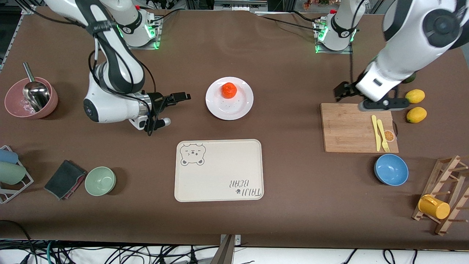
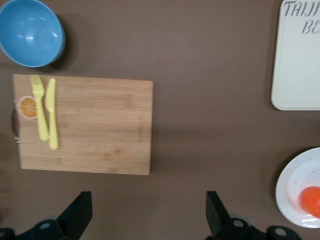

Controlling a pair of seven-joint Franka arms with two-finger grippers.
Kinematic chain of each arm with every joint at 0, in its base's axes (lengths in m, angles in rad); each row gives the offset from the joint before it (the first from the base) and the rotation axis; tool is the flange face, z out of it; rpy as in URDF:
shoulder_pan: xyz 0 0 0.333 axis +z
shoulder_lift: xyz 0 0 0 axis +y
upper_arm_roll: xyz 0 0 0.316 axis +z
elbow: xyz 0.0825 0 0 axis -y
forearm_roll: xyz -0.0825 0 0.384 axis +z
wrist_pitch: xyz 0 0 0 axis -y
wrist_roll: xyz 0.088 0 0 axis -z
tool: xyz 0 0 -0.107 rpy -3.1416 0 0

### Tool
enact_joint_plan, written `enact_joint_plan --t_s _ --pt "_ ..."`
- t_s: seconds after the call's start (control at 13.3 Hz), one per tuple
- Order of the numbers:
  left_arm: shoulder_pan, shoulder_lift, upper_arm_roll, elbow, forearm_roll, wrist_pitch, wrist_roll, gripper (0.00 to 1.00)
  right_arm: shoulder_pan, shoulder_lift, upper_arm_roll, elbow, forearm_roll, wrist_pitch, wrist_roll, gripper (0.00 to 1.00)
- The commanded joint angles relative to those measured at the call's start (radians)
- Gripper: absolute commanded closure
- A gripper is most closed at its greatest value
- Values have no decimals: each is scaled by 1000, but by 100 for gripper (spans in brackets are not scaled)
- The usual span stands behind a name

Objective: Place orange and plate with both arms
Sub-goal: 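Grasp the plate rim with the right gripper while the left gripper withdraws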

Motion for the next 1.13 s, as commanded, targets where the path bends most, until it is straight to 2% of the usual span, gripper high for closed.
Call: enact_joint_plan --t_s 0.0,0.23,0.38,0.53,0.6,0.83,1.05 --pt "-1 -18 89 46 56 -69 204 0 -16 23 14 -107 176 82 -225 0" --pt "3 -19 206 121 56 -124 397 0 -15 61 21 -151 274 144 -374 0" --pt "43 -19 209 149 54 -126 474 0 -10 104 43 -162 358 209 -474 0" --pt "54 -22 218 153 50 -129 471 0 -4 182 55 -156 501 239 -587 0" --pt "56 -22 218 153 48 -129 470 0 11 192 63 -156 564 247 -632 0" --pt "72 -13 215 189 44 -167 451 0 60 201 70 -145 655 268 -643 0" --pt "69 10 214 196 42 -170 441 0 117 219 70 -136 666 357 -669 0"
